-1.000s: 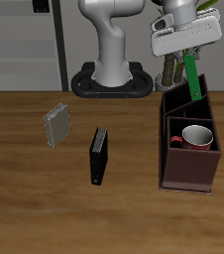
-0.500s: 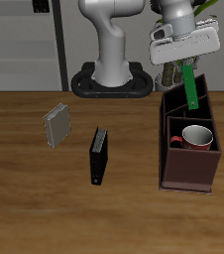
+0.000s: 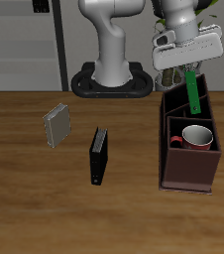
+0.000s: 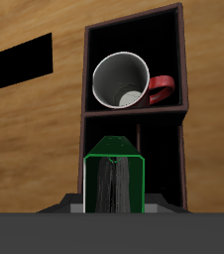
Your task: Place the red mug into the left desk caddy's right compartment and place the green book into the left desk caddy's back compartment
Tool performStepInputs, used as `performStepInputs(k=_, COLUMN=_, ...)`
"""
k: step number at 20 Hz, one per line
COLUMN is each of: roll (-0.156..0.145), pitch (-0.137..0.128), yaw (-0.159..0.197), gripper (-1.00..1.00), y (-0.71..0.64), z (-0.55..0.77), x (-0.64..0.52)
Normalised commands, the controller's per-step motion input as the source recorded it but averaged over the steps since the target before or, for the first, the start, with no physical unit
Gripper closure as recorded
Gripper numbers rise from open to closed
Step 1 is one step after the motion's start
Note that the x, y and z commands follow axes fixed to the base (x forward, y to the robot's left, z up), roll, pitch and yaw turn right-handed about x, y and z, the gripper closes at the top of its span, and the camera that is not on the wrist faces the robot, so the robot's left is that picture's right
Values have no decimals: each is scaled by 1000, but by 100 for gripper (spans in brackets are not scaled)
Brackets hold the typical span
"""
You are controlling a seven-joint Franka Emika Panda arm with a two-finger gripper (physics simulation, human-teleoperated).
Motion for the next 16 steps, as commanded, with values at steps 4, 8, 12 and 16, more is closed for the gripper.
performStepInputs(k=4, roll=-5, pitch=18, yaw=-5, gripper=100, y=34, z=-89, x=82)
performStepInputs(k=8, roll=-8, pitch=11, yaw=-11, gripper=100, y=-13, z=-64, x=62)
performStepInputs(k=12, roll=1, pitch=15, yaw=4, gripper=100, y=47, z=-108, x=53)
performStepInputs(k=16, roll=22, pitch=-17, yaw=30, gripper=100, y=81, z=-10, x=-27)
